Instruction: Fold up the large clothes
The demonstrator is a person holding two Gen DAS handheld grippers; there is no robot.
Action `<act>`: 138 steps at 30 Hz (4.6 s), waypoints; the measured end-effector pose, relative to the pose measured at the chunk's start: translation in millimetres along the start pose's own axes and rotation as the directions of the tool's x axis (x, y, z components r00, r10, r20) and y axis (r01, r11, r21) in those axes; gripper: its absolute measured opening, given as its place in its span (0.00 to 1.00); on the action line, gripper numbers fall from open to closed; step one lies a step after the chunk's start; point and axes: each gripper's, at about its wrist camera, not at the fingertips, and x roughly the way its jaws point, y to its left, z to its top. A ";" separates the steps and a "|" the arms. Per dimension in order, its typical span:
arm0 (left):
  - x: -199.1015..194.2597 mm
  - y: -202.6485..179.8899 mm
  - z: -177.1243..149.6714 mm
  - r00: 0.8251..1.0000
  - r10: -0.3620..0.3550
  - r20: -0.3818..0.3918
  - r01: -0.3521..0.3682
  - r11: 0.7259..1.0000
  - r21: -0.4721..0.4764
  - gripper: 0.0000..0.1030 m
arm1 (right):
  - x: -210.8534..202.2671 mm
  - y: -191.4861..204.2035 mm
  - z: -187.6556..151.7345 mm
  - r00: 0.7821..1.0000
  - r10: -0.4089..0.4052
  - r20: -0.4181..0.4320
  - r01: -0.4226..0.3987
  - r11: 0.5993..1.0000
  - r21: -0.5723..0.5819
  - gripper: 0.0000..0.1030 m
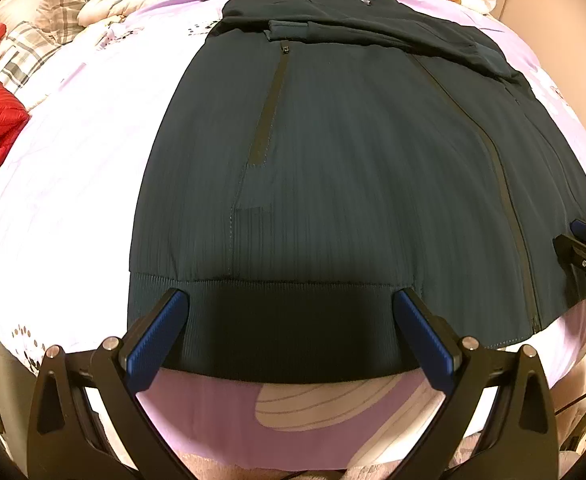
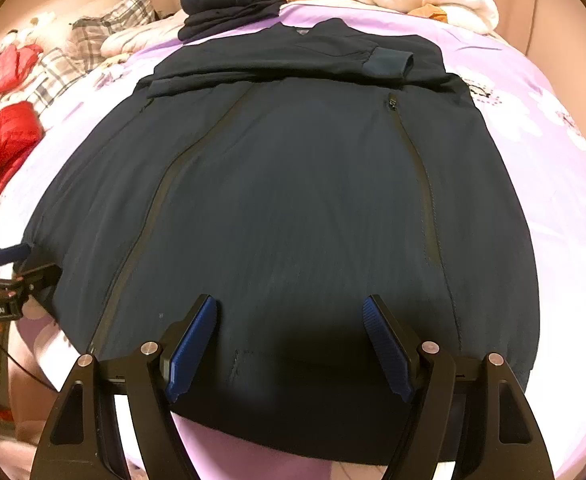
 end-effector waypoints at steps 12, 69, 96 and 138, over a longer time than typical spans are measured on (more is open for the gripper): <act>-21.9 35.0 -0.2 0.992 -0.121 0.045 0.126 0.984 -0.123 0.99 | -9.1 -4.1 -9.9 1.000 0.015 -0.013 -0.015 1.000 -0.007 0.73; 54.6 -11.5 110.4 1.000 -0.020 -0.007 0.020 0.996 0.084 0.99 | 53.6 -6.1 90.6 0.998 -0.012 0.066 0.014 1.000 -0.028 0.73; 26.0 -5.8 46.7 0.999 -0.039 -0.032 0.041 0.998 0.045 1.00 | 20.6 -16.1 30.7 0.999 0.001 0.044 -0.001 1.000 -0.001 0.82; -39.5 82.0 4.8 0.996 -0.073 0.054 0.084 0.972 -0.220 0.99 | -55.4 -74.0 -33.2 0.996 0.039 0.075 -0.059 0.957 0.283 0.82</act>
